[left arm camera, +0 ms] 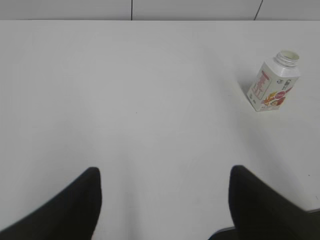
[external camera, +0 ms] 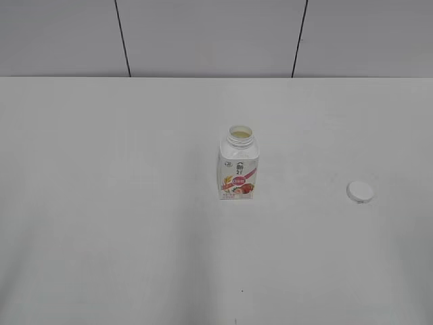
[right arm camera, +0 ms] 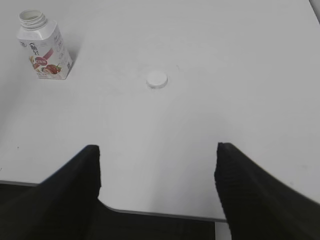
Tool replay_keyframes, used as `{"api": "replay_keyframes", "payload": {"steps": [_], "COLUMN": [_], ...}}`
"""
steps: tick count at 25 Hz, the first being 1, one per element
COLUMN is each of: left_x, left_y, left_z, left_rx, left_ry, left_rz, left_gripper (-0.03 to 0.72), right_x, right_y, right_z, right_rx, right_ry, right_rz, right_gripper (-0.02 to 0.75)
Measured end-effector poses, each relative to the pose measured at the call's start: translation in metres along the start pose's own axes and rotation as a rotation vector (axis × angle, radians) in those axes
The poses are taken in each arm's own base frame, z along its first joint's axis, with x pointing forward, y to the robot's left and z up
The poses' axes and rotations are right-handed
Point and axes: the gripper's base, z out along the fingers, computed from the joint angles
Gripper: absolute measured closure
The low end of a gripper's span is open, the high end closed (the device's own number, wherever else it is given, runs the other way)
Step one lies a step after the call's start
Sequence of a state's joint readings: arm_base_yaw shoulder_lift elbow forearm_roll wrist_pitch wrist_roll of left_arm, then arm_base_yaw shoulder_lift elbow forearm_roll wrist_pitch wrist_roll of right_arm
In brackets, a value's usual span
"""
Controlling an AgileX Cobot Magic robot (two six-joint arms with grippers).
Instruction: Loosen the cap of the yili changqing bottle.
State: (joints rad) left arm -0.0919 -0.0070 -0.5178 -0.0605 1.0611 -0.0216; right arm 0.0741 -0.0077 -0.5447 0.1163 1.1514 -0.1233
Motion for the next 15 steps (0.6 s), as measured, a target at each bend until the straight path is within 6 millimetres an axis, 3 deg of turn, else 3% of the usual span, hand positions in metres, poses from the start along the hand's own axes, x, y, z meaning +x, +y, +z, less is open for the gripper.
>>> {"api": "replay_keyframes", "payload": {"steps": [15], "left_x": [-0.0002], "left_y": [-0.0001], "left_z": [0.0], "left_rx": [0.001], "left_ry": [-0.002], "left_rz": [0.0], "left_gripper": [0.2], "right_x": [0.0012], "right_y": [-0.003], "right_z": [0.0075], "right_rx": [0.026], "right_ry": [-0.018], "right_rz": [-0.006], "right_gripper": [0.173]}}
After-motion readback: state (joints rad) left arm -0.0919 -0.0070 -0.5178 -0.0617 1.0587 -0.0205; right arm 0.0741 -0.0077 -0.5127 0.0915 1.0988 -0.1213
